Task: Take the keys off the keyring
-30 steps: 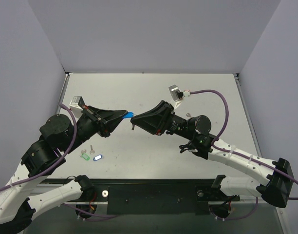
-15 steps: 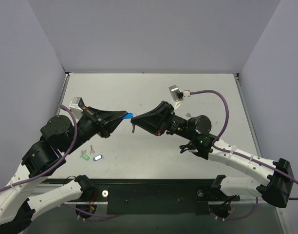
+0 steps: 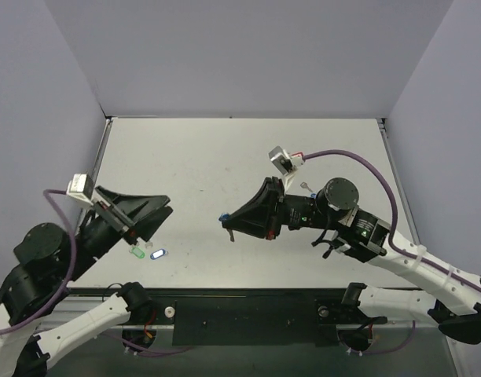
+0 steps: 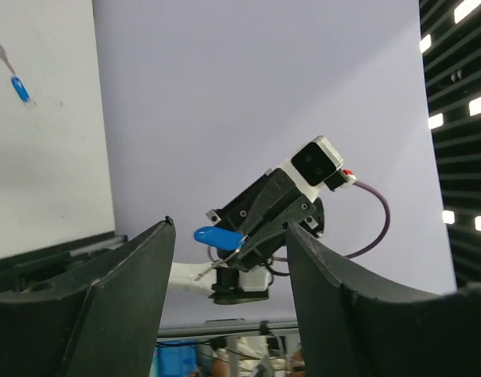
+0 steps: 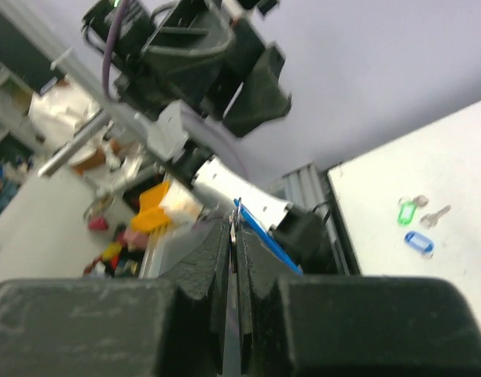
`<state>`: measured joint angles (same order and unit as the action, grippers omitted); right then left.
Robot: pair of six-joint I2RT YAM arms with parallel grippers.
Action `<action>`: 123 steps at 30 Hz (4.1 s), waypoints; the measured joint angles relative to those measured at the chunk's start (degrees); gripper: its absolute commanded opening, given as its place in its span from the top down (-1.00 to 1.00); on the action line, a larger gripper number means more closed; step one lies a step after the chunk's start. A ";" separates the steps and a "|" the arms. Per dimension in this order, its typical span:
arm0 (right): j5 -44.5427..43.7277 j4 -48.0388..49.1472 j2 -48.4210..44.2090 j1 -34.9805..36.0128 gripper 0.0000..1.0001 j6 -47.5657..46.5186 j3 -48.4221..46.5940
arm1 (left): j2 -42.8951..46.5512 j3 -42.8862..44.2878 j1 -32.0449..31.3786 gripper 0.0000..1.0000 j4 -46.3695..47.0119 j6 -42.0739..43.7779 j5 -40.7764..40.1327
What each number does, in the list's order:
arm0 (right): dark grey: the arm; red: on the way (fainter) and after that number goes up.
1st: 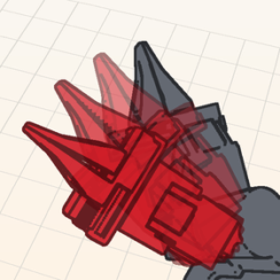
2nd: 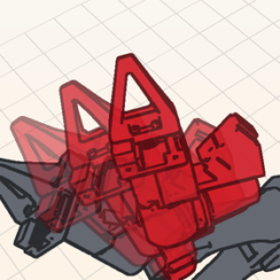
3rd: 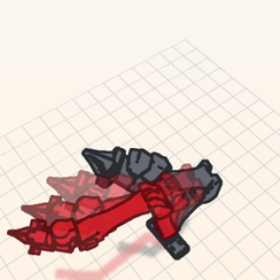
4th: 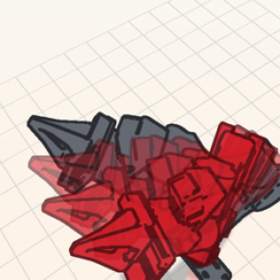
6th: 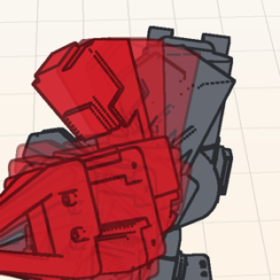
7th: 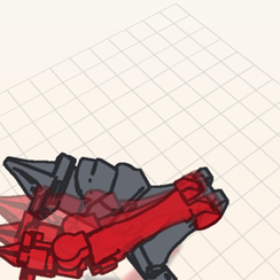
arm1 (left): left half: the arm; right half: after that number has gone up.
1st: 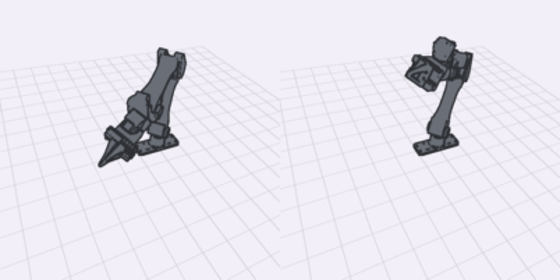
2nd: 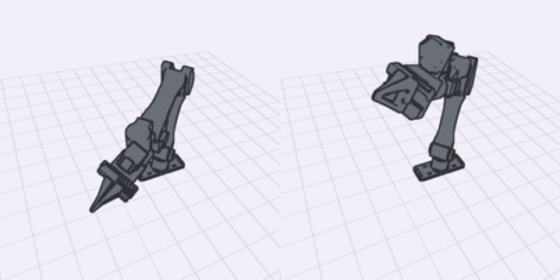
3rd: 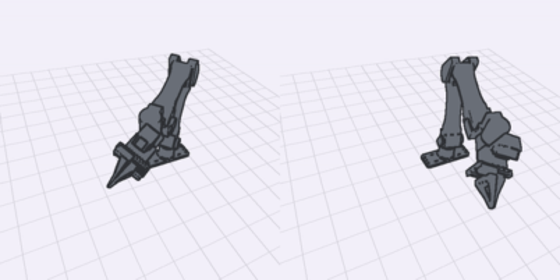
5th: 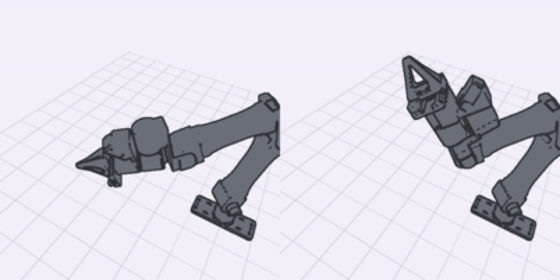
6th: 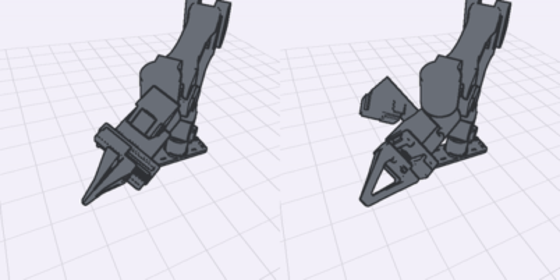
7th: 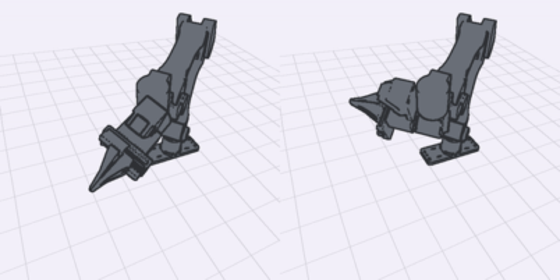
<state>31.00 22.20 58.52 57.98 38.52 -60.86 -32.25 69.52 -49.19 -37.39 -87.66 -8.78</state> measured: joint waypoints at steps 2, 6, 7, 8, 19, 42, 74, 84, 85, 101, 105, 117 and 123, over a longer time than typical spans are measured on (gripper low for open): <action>1.79 -7.54 -1.44 1.95 1.00 -2.60 -2.62 | 4.24 -0.31 -0.02 -0.31 -1.55 6.51 -0.42; 4.87 -17.40 -3.85 6.32 1.00 -5.18 -3.63 | 8.55 1.38 -0.02 -0.32 -6.01 20.41 0.85; 5.68 -19.30 -4.13 7.39 1.00 -5.57 -3.61 | 8.46 2.19 -0.02 -0.31 -6.91 24.24 2.05; 6.38 -20.79 -4.26 8.26 1.00 -5.79 -3.52 | 8.11 2.64 -0.02 -0.27 -7.41 27.08 3.41; 5.77 -28.35 0.59 13.20 1.00 -8.11 -2.97 | -2.32 -3.13 -0.02 -0.18 -5.49 50.69 28.22; 8.57 -22.62 -0.24 -1.75 1.00 -13.94 6.08 | -15.96 -7.72 2.78 -0.03 2.71 69.11 42.71; 17.05 -15.91 -3.19 -6.58 1.00 -14.12 8.66 | -22.91 -10.97 11.74 0.06 24.13 62.53 69.66; 16.98 -15.93 -5.51 -6.58 1.00 -14.10 8.90 | -23.52 -10.86 8.17 0.28 23.52 62.77 65.16; 16.90 -15.93 -5.70 -6.60 1.00 -14.12 8.90 | -23.47 -10.88 8.02 0.31 23.82 62.27 64.76; 16.17 -13.88 -6.32 -6.67 1.00 -12.61 9.57 | -20.68 -15.08 6.19 0.52 34.42 53.90 59.67; 15.72 -13.07 -6.75 -6.67 1.00 -12.09 9.94 | -20.68 -15.15 5.88 0.58 35.17 53.29 59.21; 14.69 -10.99 -7.04 -6.67 1.00 -10.34 10.25 | -19.23 -15.80 5.01 1.00 37.13 51.91 56.72; 14.86 -13.16 -6.34 -6.56 1.00 -11.08 9.35 | -19.23 -13.25 4.48 1.00 30.36 55.15 56.19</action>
<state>45.87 9.04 52.18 51.42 27.44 -51.51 -51.48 56.27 -44.71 -7.03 -32.51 47.42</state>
